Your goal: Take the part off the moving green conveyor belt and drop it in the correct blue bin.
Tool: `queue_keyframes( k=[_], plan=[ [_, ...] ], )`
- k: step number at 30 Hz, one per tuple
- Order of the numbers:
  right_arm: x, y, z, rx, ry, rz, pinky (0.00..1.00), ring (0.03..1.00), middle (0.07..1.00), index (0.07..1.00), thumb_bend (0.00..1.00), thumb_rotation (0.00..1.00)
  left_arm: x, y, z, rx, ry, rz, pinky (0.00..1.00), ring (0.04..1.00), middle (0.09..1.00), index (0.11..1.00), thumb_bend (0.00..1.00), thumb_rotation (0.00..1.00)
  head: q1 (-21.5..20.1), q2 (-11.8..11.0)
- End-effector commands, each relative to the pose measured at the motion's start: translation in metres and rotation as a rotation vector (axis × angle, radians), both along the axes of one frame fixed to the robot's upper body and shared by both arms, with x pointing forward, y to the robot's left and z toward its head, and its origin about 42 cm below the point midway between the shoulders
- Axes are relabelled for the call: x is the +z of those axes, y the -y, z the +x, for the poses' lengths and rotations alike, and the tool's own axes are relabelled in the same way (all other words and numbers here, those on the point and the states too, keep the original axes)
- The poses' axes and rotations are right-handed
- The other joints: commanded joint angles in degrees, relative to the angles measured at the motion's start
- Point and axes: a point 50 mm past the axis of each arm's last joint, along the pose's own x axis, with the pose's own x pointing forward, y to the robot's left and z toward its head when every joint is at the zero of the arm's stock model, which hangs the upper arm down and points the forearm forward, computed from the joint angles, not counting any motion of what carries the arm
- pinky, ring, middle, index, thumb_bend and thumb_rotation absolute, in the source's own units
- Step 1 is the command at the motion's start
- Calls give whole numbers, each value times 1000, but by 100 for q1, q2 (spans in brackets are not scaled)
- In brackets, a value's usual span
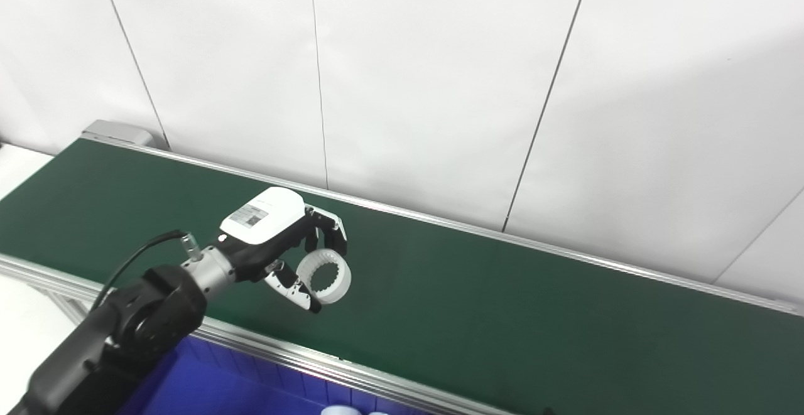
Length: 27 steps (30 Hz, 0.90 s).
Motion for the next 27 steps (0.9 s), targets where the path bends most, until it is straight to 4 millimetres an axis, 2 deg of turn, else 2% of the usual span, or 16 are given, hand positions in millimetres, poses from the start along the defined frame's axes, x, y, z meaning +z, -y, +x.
queue_keyframes(
  k=[1,3,4,5,6,7,8,9,10,11,12,13,14,21,27],
  plan=[
    [9,0,7,-10,81,13,758,799,828,905,394,944,18,0,-11,9,37,-46,356,410,468,509,476,0,-48,92],
    [11,1,9,-7,89,23,740,794,825,898,447,908,23,3,-24,5,35,-82,357,411,480,508,476,0,-100,261],
    [12,2,10,-4,95,28,736,793,824,897,475,893,25,4,-29,4,31,-97,356,411,488,508,476,0,-139,428],
    [13,3,10,-1,100,31,736,792,824,897,480,890,28,6,-35,-1,26,-109,356,411,489,508,476,0,-145,465],
    [15,4,11,3,108,29,731,791,824,897,508,877,30,9,-41,-9,17,-121,354,404,489,512,475,0,-160,661],
    [16,5,12,5,113,26,721,786,821,898,537,866,32,10,-44,-16,11,-128,361,399,487,525,474,0,-162,699],
    [18,6,13,8,122,23,718,784,821,898,547,862,34,11,-49,-26,-2,-144,363,398,486,529,474,0,-155,884],
    [20,7,14,10,128,21,714,782,819,897,570,851,35,12,-52,-33,-11,-155,364,399,483,530,474,0,-156,920],
    [23,8,15,11,138,17,712,781,818,897,584,844,37,12,-56,-41,-21,-172,364,400,482,531,474,0,-179,1094],
    [24,8,15,12,145,14,713,780,819,897,587,835,37,12,-58,-45,-29,-183,365,404,478,528,474,0,-179,1094],
    [27,9,16,13,153,11,713,778,816,894,588,817,38,11,-62,-47,-41,-201,364,405,474,527,475,0,-214,1280],
    [28,10,17,13,158,8,713,777,816,893,588,813,38,11,-64,-48,-51,-213,364,404,473,527,474,0,-214,1280],
    [30,12,18,13,166,4,713,776,815,892,588,806,38,10,-68,-48,-62,-219,364,404,472,527,474,0,-233,1426],
    [41,19,21,13,184,-14,695,757,794,863,620,760,29,9,-88,-45,-117,-243,357,414,473,521,475,0,-222,1683],
    [46,21,20,14,178,-18,681,753,791,857,657,758,20,13,-94,-44,-157,-243,346,399,463,509,474,0,-179,1794]
  ],
)
